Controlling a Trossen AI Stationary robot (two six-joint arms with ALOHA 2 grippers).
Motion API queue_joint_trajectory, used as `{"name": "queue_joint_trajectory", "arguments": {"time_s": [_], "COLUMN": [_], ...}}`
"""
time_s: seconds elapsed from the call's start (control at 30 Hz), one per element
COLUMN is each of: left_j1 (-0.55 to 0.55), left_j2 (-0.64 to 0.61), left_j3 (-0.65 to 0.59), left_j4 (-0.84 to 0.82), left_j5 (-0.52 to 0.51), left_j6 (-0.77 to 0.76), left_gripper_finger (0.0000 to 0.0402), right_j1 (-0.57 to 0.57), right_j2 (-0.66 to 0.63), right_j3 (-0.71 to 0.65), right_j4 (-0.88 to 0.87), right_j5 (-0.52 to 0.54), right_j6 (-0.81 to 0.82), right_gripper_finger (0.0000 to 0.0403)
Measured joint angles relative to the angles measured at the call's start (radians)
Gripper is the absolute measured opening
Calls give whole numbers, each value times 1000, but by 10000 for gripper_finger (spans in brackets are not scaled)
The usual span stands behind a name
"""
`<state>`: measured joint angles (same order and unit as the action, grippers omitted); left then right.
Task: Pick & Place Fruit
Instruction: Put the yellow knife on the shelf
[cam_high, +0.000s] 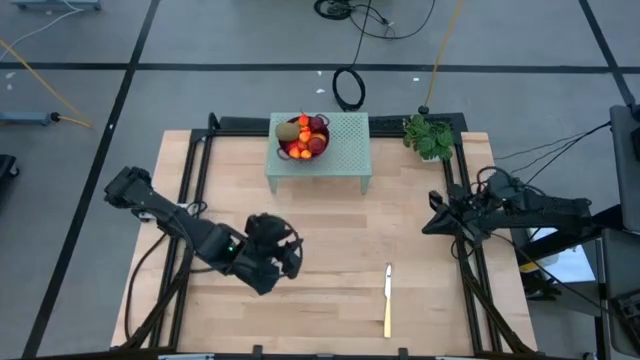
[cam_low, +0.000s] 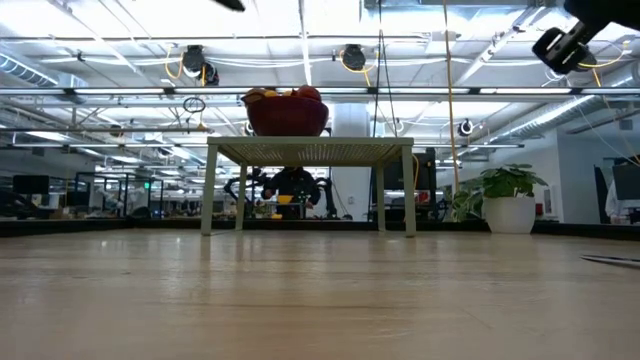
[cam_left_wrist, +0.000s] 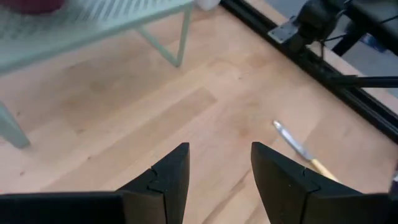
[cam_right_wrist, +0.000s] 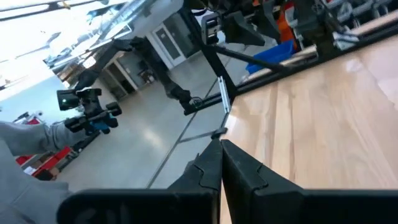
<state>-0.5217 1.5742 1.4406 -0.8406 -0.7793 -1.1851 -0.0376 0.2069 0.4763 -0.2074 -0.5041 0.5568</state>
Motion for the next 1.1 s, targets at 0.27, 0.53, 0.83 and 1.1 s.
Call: {"name": "queue_joint_trajectory", "arguments": {"time_s": [0.27, 0.53, 0.83, 1.1], "left_j1": [-24, -23, -1, 68], "left_j2": [-34, -243, -546, -737], "left_j3": [-214, -494, -782, -963], "left_j4": [132, 294, 445, 589], "left_j5": [-3, 20, 88, 190], "left_j6": [-10, 73, 201, 353], "left_gripper_finger": [132, 28, 4, 2], "right_j1": [5, 111, 291, 446], "right_j2": [176, 311, 433, 600], "right_j3": [0, 0, 6, 102], "right_j4": [60, 185, 188, 143], "right_j5": [6, 177, 449, 629], "right_j6": [0, 2, 75, 187], "right_gripper_finger": [0, 0, 0, 0]}}
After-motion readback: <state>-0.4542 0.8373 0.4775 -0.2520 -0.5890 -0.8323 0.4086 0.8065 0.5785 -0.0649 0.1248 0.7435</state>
